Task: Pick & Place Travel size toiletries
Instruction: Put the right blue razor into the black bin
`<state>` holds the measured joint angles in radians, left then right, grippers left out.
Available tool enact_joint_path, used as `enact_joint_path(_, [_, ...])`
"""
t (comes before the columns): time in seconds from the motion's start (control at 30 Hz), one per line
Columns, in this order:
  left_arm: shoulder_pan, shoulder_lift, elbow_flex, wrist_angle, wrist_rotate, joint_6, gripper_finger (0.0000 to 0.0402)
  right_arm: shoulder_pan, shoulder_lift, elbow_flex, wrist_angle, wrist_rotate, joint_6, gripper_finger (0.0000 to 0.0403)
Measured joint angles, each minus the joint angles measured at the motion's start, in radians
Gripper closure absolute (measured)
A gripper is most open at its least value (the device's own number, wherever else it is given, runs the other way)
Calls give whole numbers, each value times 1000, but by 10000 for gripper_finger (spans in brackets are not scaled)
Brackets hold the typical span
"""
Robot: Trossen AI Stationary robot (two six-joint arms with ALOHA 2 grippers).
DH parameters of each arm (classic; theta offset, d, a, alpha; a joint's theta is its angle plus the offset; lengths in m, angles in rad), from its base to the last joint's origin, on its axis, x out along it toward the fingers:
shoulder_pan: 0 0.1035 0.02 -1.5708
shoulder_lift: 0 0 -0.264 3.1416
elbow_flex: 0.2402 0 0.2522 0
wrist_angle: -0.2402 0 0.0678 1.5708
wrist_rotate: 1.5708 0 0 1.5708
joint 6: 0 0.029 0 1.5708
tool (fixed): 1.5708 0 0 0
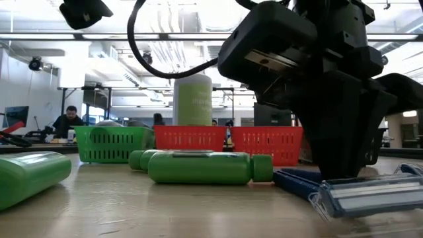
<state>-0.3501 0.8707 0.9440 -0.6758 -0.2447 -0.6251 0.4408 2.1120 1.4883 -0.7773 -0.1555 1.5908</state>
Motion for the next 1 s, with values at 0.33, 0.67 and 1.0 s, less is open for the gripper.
enact_joint_path(0.33, [0, 0, 0, 0, 0, 1, 195, 0, -42, 27, -62, 30, -46, 378])
enact_joint_path(0.67, [0, 0, 0, 3, -2, 21, 195, -23, -310, 32, -424, 188, 73, 379])
enact_joint_path(1.0, [0, 0, 0, 7, -4, 28, 195, -252, -523, -121, -518, 267, -49, 380])
